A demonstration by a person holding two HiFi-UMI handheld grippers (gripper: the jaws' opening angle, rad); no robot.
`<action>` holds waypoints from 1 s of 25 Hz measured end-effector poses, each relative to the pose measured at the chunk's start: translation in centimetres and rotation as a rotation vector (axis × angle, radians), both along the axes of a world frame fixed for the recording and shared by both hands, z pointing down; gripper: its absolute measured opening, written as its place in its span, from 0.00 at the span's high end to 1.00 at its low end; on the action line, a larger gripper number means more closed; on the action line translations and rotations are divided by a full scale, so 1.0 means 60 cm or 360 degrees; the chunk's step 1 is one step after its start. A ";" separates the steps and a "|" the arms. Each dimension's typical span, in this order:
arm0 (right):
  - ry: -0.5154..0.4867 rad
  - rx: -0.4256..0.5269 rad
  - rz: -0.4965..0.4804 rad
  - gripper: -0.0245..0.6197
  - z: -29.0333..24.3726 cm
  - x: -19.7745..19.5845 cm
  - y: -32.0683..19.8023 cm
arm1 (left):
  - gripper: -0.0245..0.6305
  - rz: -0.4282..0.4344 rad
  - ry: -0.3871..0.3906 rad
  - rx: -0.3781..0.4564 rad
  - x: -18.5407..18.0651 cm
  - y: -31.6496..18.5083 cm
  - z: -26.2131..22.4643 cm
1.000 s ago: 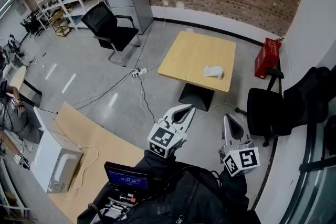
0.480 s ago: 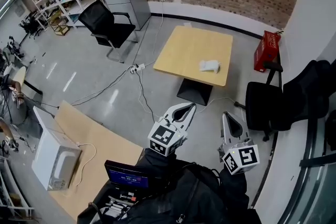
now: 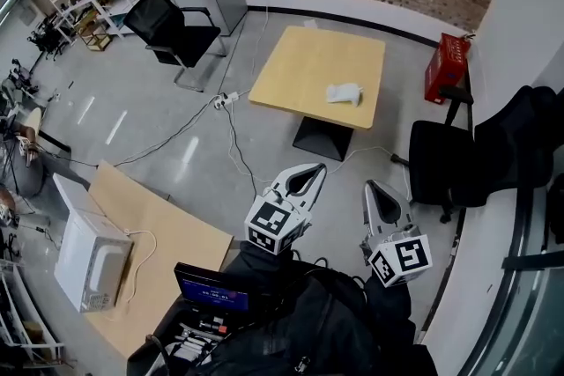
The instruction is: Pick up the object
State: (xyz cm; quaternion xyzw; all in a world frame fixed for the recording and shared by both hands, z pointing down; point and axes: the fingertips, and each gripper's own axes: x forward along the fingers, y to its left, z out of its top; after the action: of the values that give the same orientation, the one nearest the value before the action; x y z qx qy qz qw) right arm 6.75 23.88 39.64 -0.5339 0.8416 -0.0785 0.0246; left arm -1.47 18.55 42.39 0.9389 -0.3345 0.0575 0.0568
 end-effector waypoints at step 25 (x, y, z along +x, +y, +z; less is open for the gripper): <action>0.0072 -0.0128 0.0094 0.96 0.029 -0.023 -0.223 | 0.96 0.0106 0.0047 -0.0047 -0.004 -0.229 0.014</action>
State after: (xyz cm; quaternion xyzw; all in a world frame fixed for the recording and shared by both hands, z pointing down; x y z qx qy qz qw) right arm 5.38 10.52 41.36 -0.5607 0.8219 -0.0994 -0.0137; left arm -1.73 4.79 43.22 0.9493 -0.3015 0.0504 0.0737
